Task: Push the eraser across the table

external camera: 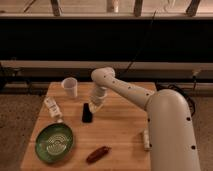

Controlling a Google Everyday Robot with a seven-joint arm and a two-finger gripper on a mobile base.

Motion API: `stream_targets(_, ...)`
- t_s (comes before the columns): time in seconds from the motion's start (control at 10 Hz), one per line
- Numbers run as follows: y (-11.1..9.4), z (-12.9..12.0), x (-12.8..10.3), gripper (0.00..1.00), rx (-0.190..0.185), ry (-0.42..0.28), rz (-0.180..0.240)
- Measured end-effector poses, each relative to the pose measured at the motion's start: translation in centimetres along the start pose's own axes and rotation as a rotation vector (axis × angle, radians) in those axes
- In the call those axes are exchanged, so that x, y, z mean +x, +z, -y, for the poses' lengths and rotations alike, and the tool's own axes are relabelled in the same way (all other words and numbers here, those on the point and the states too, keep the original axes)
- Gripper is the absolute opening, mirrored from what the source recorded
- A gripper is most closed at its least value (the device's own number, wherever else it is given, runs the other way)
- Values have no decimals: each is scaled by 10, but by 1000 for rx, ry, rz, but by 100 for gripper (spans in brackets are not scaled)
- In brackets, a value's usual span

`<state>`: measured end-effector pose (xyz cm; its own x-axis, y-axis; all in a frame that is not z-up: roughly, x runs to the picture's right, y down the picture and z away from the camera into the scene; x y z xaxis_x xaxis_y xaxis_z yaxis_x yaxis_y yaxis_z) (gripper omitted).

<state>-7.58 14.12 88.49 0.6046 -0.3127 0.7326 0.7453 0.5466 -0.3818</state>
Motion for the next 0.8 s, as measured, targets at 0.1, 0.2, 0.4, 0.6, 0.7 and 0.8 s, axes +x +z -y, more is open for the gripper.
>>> stream_targets(0.1,0,0,0,0,-1,-2,2)
stream_targets(0.2,1,0,0,0,0,-4,4)
stream_targets(0.4,2,1,0,0,1,-10,11)
stream_targets(0.6,5,1,2,0,-2,-9,20)
stream_targets(0.7,7,1,3,0,-4,-8,25)
stream_targets(0.8,9,2,4,0,-5,-11,30)
